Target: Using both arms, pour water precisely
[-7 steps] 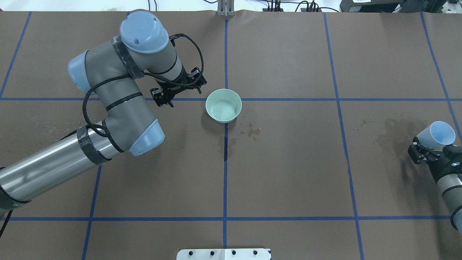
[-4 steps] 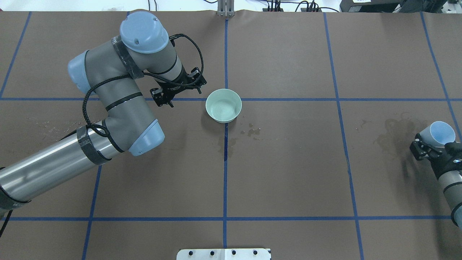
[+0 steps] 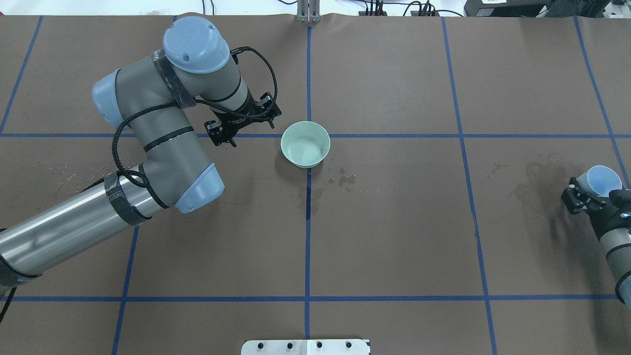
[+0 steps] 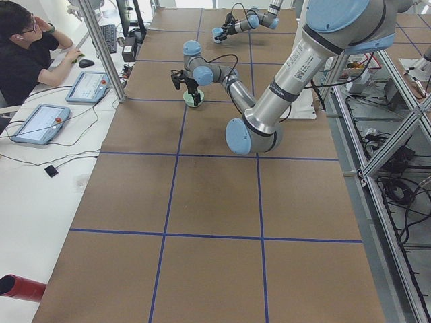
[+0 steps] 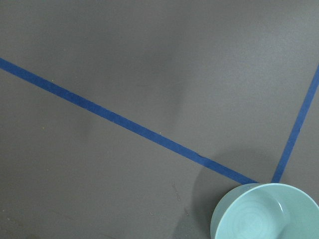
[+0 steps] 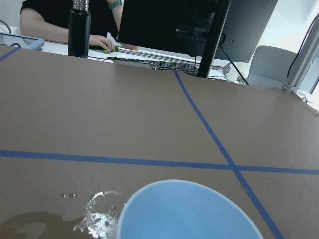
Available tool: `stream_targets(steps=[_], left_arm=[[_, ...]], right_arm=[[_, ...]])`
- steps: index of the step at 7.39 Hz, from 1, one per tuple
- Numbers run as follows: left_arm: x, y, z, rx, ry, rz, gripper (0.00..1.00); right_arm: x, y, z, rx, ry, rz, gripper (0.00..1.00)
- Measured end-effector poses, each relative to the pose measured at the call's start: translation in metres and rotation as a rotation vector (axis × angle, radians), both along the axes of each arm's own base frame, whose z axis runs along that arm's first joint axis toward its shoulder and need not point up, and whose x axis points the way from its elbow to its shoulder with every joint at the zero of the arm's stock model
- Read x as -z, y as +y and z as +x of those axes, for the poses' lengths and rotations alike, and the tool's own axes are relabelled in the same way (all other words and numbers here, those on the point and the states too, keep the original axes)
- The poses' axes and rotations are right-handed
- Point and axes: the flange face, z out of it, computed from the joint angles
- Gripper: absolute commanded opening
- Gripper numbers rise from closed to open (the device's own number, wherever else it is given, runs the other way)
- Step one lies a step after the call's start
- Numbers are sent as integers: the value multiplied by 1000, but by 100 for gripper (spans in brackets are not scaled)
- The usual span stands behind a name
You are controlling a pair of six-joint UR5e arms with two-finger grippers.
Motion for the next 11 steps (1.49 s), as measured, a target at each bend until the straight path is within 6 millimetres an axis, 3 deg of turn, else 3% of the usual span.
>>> stream_targets(steps=[4, 5, 6, 7, 9, 11], left_arm=[[0, 0, 0, -1, 1, 0, 100], [0, 0, 0, -1, 1, 0, 100], [0, 0, 0, 0, 1, 1, 100], [0, 0, 0, 0, 1, 1, 100], [1, 0, 0, -1, 1, 0, 100], [1, 0, -1, -1, 3, 1, 100]], right_arm=[[-5, -7, 1, -8, 20, -4, 100], [-8, -9, 2, -12, 22, -10, 95], [-8, -14, 1, -13, 19, -19, 40], [-6, -20, -3, -17, 14, -23, 0], [1, -36, -1, 2, 1, -34, 0], [16, -62, 37, 124, -15, -27, 0]])
